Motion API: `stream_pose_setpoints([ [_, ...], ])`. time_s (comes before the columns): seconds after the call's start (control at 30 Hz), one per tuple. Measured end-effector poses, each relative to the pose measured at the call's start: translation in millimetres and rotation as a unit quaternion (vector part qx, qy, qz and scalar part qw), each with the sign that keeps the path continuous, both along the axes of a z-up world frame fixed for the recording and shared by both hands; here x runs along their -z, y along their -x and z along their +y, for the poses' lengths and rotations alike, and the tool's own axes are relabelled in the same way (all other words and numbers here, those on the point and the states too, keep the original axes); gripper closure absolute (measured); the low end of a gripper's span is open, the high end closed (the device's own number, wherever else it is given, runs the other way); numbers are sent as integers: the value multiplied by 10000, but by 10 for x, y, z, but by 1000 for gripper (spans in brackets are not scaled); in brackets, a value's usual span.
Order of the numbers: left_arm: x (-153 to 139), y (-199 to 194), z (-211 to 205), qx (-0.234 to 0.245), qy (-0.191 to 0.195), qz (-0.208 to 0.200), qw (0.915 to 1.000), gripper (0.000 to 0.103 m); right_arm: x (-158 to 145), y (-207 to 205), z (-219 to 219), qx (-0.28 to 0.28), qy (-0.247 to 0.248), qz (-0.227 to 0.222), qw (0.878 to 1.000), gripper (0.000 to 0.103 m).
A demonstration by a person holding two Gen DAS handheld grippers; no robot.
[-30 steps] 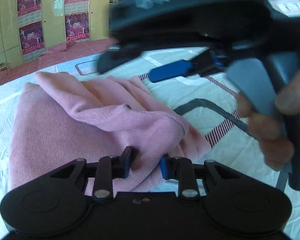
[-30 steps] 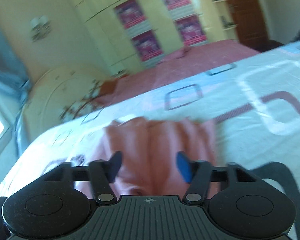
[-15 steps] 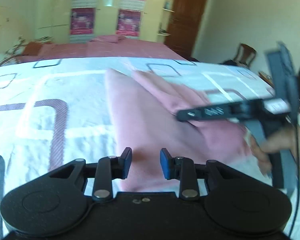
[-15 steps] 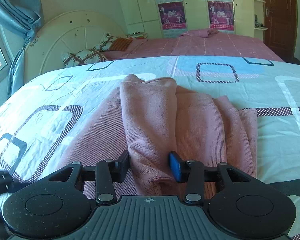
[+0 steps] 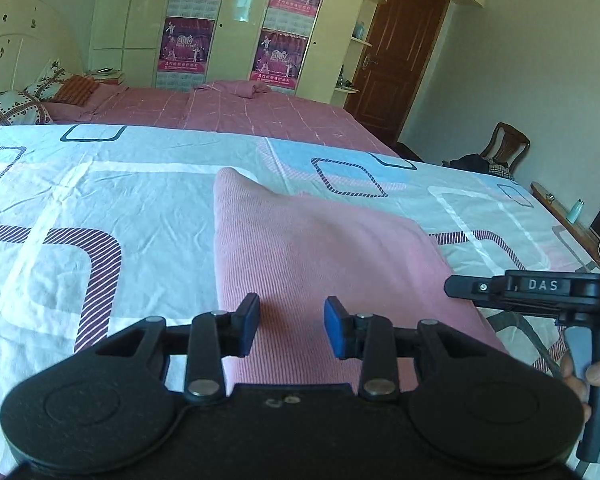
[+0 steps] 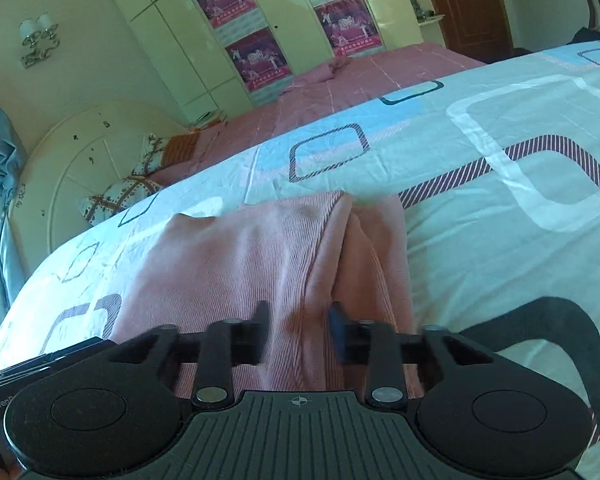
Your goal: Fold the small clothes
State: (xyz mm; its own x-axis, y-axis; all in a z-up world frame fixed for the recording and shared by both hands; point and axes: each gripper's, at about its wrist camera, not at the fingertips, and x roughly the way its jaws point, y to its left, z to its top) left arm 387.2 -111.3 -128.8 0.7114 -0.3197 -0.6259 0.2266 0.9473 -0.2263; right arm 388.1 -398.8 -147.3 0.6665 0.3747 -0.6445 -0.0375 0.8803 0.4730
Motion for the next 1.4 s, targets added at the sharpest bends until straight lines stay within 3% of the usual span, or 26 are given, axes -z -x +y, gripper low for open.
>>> stream_pose_setpoints([
  [0.13,13,-26,62,-102,1,60,9999,69,89,-187,63,-112,-159,94,9998,59],
  [0.37,54,-109,113,-216,45,75,9997,60,253,-443,157,-337,-249,209,9989,60],
  [0.43,63,-139,119,-264,94,108,9995,59,289,-488,180,-440,-255,271,9983,73],
  [0.47,66,-159,127,-291,141,134,9994,59,294,-505,197,-481,-229,294,9981,94],
  [0.7,2,-232,55,-261,102,-23,9996,61,49,-436,165,-461,221,-145,9986,96],
  [0.87,-56,-217,-65,-92,135,-141,9998,57,-146,-350,66,-385,592,-493,9963,96],
  [1.03,106,-182,-166,-84,40,36,10000,47,69,-351,-61,-123,948,-233,9951,96],
  [1.13,193,-192,-132,-208,62,200,9996,47,216,-418,-116,-234,604,121,9978,96],
  [1.27,157,-177,-35,-197,78,246,9995,47,25,-203,-303,-144,34,150,9998,95],
  [1.33,128,-155,6,-168,69,251,9995,47,-81,-3,-379,-146,-4,182,9997,90],
  [1.4,110,-124,38,-171,51,249,9995,47,-133,245,-469,-37,-213,262,9994,67],
])
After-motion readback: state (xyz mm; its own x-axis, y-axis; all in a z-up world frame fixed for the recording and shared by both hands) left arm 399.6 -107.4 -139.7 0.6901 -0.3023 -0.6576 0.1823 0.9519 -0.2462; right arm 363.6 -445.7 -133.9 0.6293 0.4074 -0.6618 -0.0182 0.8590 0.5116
